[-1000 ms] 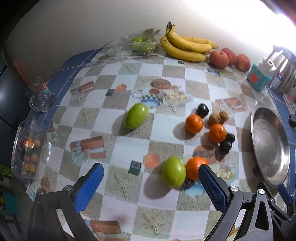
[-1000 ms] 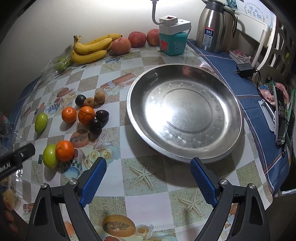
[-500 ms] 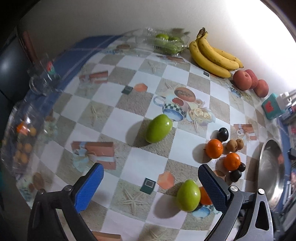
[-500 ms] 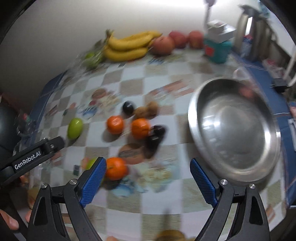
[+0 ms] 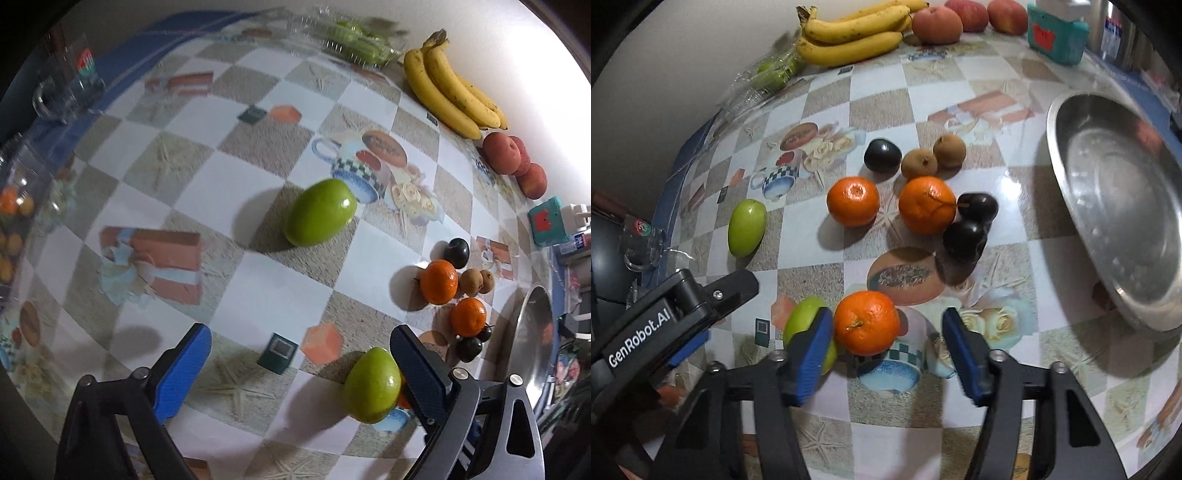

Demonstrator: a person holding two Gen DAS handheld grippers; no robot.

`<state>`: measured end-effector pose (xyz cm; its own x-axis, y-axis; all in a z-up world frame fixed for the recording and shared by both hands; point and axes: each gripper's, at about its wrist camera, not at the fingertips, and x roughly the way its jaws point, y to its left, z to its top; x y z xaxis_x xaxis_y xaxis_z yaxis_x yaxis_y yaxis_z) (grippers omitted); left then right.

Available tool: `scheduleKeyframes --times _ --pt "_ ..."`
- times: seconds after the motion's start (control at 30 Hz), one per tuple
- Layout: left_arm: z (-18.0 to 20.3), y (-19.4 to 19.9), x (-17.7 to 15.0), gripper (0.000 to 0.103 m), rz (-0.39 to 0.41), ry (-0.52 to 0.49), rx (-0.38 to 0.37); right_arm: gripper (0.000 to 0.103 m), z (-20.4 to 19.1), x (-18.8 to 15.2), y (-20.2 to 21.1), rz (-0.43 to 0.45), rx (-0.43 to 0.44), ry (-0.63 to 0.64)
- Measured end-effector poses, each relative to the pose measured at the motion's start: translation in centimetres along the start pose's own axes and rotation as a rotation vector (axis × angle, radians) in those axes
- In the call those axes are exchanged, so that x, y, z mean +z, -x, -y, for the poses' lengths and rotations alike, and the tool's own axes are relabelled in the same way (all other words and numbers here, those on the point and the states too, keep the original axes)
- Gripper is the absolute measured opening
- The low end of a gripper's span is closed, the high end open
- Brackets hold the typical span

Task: Organize fruits
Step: 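Grasp the orange beside the green pear with the right tool while the left tool approaches the pear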

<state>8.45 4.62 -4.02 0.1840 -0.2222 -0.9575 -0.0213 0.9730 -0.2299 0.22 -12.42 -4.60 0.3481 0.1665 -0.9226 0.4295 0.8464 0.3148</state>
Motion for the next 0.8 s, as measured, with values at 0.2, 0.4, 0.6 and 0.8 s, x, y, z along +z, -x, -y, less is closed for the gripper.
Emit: scheduleKeyframes --times 0.2,0.4,0.6,0.8 --pt "0.0 -0.6 -0.1 0.099 -0.032 0.027 -0.041 0.042 0.1 -0.1 -0.2 -0.008 0.069 -0.023" --pt "0.1 -0.4 -0.1 0.098 -0.031 0.031 -0.060 0.040 0.1 -0.1 0.1 0.000 0.096 -0.025" --pt "1.2 -0.2 -0.7 0.095 -0.033 -0.015 -0.053 0.040 1.8 -0.1 2.3 0.056 0.041 -0.053" --pt "2.7 -0.4 -1.6 0.086 -0.054 -0.082 -0.050 0.040 4.3 0.3 4.7 0.132 -0.028 -0.100"
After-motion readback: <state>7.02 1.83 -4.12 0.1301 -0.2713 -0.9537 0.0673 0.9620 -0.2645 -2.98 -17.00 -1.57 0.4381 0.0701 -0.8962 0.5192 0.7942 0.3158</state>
